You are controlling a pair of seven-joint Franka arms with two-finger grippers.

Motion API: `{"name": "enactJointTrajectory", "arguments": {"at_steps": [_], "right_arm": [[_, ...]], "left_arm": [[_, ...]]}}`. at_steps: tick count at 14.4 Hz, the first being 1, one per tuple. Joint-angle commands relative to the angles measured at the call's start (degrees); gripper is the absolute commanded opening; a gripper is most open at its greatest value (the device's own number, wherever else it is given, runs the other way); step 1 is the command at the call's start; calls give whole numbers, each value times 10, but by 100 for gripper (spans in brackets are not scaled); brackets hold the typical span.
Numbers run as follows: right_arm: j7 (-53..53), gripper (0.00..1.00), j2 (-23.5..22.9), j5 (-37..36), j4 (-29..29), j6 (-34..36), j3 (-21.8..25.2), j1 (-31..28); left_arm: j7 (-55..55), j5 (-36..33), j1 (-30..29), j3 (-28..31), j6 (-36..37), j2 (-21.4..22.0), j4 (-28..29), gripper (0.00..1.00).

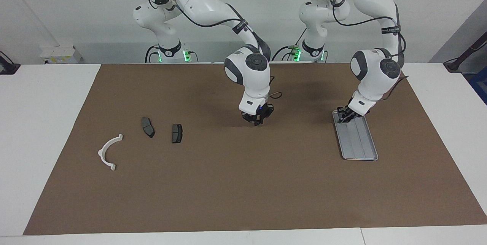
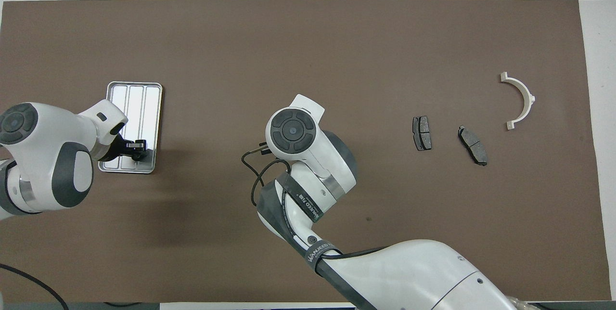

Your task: Pick bearing gear from pile to tray

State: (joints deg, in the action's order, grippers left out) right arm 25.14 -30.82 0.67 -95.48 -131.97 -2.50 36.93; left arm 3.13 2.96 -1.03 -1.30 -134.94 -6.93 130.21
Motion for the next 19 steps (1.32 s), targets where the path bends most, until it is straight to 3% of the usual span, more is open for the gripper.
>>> {"name": "enactJointTrajectory", "arguments": {"at_steps": [1, 2, 5, 6, 7, 10, 14, 19], "right_arm": [[11, 0, -2, -16, -7, -18, -3, -3], [11, 0, -2, -16, -8, -19, -3, -3], [11, 0, -2, -16, -9, -22, -3, -5], [11, 9, -2, -16, -9, -23, -3, -5], [11, 27, -3, -16, -9, -23, -3, -6], [14, 50, -3, -16, -9, -23, -3, -7], [32, 56, -1, -14, 1, -24, 2, -9], [-2, 81, 72, -16, 31, 49, 15, -80]], "left_arm": [[0, -4, -2, -2, -16, 3, 11, 33], [0, -4, -2, -2, -15, 3, 10, 50], [-1, -4, -2, -2, -5, 3, -5, 53], [-1, -4, -4, -1, 2, 3, -13, 54], [-3, -4, -4, -2, 16, 5, -25, 54], [-26, -4, 2, -2, 73, 3, -78, 53], [-114, -4, 38, -4, 107, 3, -115, 54], [-298, -4, 142, -4, 91, 3, -124, 54]]}}
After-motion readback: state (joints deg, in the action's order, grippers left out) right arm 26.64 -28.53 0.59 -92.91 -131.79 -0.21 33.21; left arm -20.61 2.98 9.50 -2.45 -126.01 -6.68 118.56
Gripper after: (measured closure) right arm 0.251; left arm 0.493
